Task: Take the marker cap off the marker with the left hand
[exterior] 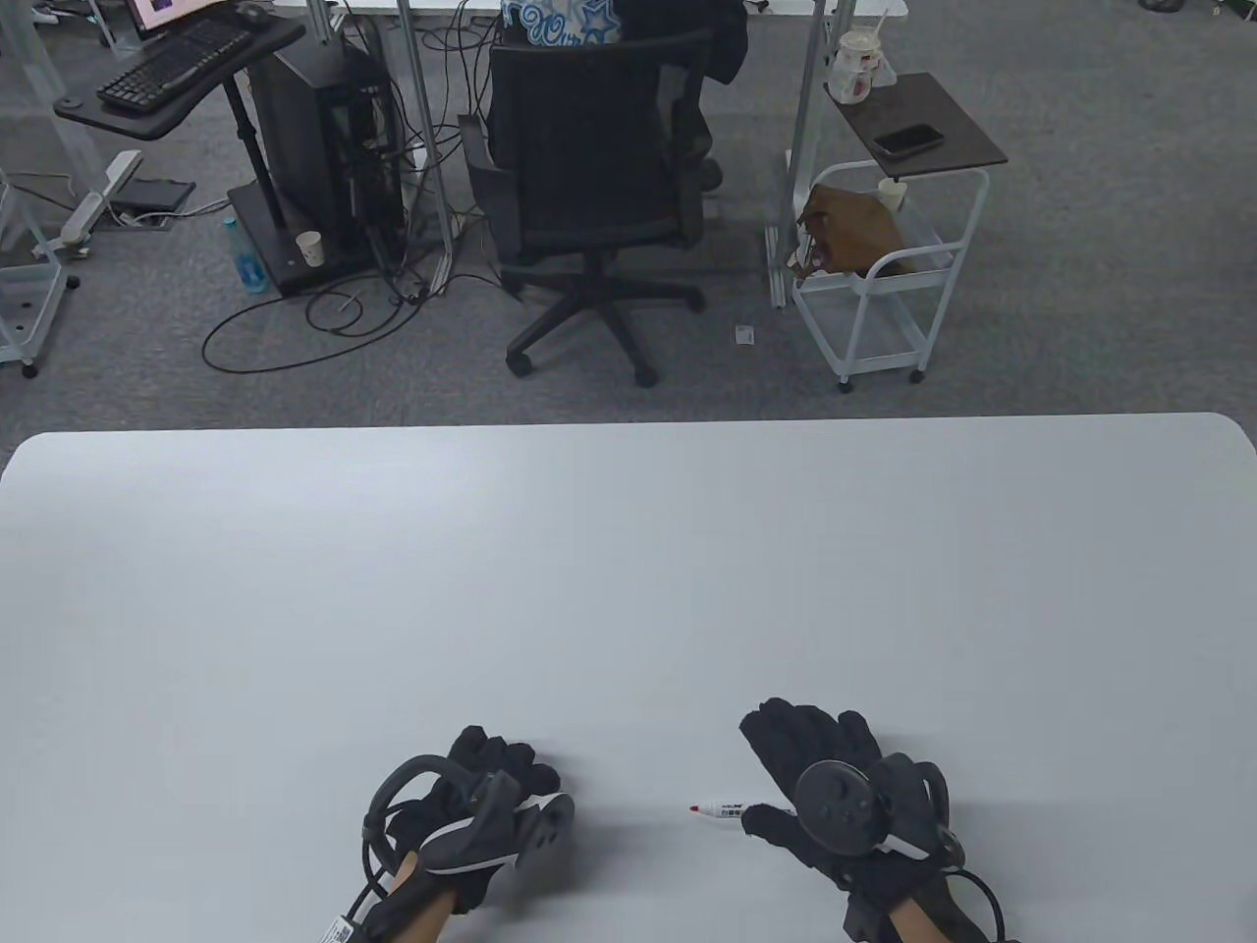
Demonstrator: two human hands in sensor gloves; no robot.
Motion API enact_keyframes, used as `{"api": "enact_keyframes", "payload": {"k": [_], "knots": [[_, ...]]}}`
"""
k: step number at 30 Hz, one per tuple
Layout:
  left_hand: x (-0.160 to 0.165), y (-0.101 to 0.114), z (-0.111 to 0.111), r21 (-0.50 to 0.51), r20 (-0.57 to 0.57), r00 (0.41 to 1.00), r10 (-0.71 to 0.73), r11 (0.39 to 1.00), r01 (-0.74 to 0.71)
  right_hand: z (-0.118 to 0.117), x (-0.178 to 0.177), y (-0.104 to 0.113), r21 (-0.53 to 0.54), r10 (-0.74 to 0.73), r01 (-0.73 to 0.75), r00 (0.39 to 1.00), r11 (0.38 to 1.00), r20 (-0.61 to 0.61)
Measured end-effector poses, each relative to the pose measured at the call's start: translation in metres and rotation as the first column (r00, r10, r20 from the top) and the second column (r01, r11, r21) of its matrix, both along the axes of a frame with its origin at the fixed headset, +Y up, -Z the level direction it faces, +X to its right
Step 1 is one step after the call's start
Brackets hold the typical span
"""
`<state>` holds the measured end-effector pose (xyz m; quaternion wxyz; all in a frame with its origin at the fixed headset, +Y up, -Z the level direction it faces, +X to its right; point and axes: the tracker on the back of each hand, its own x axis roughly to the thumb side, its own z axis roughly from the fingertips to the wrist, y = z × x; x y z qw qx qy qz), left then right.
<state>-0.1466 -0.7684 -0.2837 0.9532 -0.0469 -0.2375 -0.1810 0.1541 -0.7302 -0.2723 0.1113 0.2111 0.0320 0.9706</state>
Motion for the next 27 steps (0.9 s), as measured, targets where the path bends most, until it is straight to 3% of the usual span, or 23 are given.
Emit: {"api": "enact_keyframes", "payload": {"k": [9, 13, 19, 27], "knots": [[-0.001, 0.007, 0.004, -0.015, -0.019, 1.0, 0.004, 1.0, -0.004, -0.001, 0.001, 0.0, -0.008, 0.0, 0.0, 1.0, 1.0, 0.006], [-0.009, 0.03, 0.011, 0.048, -0.003, 0.977, 0.213, 0.976, -0.212, -0.003, 0.006, 0.001, -0.003, -0.01, 0.01, 1.0, 1.0, 0.028], [-0.034, 0.055, 0.015, 0.069, 0.017, 0.88, 0.475, 0.878, -0.475, -0.006, 0.011, 0.0, -0.011, -0.012, 0.013, 0.999, 1.0, 0.052], [-0.065, 0.064, 0.017, 0.125, 0.022, 0.789, 0.614, 0.782, -0.611, -0.007, 0.011, -0.002, -0.04, 0.01, -0.007, 0.998, 0.999, 0.063]]}}
